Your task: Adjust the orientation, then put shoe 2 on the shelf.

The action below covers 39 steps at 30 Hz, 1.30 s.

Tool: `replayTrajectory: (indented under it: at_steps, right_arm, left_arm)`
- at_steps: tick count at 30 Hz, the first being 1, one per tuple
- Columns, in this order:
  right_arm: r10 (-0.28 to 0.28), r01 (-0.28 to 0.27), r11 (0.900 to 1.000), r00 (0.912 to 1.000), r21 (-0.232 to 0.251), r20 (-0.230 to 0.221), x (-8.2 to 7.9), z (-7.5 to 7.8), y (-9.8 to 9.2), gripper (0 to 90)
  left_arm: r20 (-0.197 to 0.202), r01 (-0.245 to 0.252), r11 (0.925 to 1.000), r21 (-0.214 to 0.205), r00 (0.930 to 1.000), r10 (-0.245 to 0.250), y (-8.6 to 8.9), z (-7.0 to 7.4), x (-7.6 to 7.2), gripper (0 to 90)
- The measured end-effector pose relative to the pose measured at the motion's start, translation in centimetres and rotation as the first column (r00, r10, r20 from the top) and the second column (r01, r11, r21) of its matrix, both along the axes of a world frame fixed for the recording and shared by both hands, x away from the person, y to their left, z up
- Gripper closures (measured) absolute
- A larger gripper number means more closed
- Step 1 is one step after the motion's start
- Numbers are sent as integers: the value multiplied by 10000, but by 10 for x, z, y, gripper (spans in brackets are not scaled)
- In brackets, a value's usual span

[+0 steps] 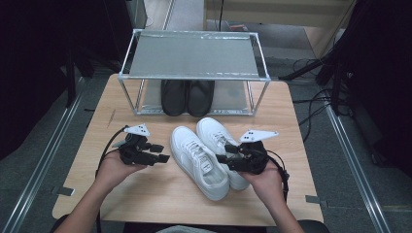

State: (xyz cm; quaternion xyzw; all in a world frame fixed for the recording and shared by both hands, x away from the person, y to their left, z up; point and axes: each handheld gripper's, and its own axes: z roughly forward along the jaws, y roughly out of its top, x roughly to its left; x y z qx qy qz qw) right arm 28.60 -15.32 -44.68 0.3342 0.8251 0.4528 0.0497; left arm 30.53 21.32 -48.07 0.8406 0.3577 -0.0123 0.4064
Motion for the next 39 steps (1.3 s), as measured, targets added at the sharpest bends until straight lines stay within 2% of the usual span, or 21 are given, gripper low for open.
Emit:
replayTrajectory:
  at_steps: [6,13,18,20,23,30,33,35,37,39]
  right_arm:
    - [-269,268,9996,9996,121,95,-1,-2,0,473]
    - [-471,476,9987,9986,-184,244,0,-6,8,421]
    - [-754,756,9971,9970,-119,148,1,-9,15,379]
    - [-804,812,9964,9963,-251,290,1,-11,18,368]
    - [-887,910,9949,9947,-446,513,1,-13,22,364]
    - [-1070,1090,9930,9933,-460,427,3,-18,23,382]
    - [-1037,1043,9920,9945,-714,130,4,-21,25,380]
    - [-771,748,9936,9967,-845,-250,5,-24,27,387]
    - [-758,757,9909,9971,-1113,34,3,-24,30,390]
    - [-817,826,9887,9966,-1254,124,2,-25,31,407]
  left_arm:
    - [-48,-81,9999,101,10000,82,4,-2,2,441]
    - [11,-133,9998,157,9999,133,6,-2,2,432]
    - [352,-117,9999,47,9993,116,7,1,0,432]
    - [384,-144,9999,14,9992,144,8,2,0,432]
    - [402,-227,9997,38,9989,225,10,2,0,432]
    - [375,-307,9995,-53,9988,308,13,1,4,432]
    - [369,-313,9994,-152,9988,318,13,1,6,432]
    - [393,-285,9994,-189,9988,293,13,0,8,432]
    - [277,-303,9994,-156,9991,308,13,-2,11,432]
    - [274,-350,9994,0,9990,350,12,-1,13,432]
